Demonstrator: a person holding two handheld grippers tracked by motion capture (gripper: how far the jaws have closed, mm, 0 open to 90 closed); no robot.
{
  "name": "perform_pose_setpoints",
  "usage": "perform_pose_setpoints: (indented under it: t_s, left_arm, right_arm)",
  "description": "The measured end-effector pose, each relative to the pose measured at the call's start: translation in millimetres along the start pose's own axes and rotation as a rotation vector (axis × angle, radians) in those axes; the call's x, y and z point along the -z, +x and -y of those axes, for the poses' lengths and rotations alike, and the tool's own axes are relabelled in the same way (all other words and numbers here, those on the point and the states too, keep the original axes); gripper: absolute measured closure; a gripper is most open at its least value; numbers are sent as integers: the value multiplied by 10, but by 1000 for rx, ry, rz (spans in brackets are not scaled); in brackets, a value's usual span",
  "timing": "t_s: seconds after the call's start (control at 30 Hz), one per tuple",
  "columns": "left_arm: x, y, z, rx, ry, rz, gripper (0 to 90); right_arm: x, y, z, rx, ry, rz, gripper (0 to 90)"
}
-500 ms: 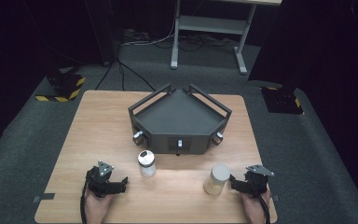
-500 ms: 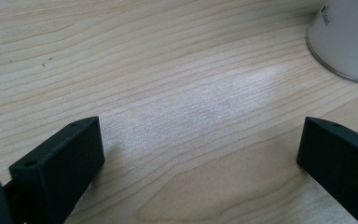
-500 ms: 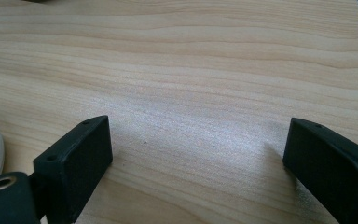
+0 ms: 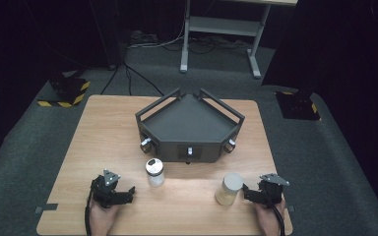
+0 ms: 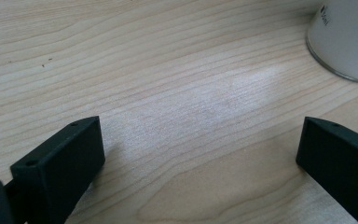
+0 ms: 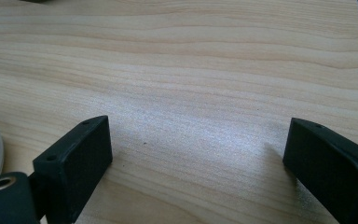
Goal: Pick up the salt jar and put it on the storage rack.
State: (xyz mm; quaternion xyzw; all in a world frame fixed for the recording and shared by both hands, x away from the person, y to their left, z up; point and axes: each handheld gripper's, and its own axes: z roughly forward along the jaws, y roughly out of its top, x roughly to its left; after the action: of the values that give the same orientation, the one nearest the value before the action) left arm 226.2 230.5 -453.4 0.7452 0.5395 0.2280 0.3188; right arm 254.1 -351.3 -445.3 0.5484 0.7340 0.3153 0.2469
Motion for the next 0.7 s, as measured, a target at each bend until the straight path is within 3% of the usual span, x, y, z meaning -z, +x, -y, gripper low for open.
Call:
perform_pose_setpoints:
  t_s: [0.7]
  left_arm:
    - [1,7,4,-4,-4,6,21]
  right_arm:
    - [-1,4,-1,-1,0,1,76]
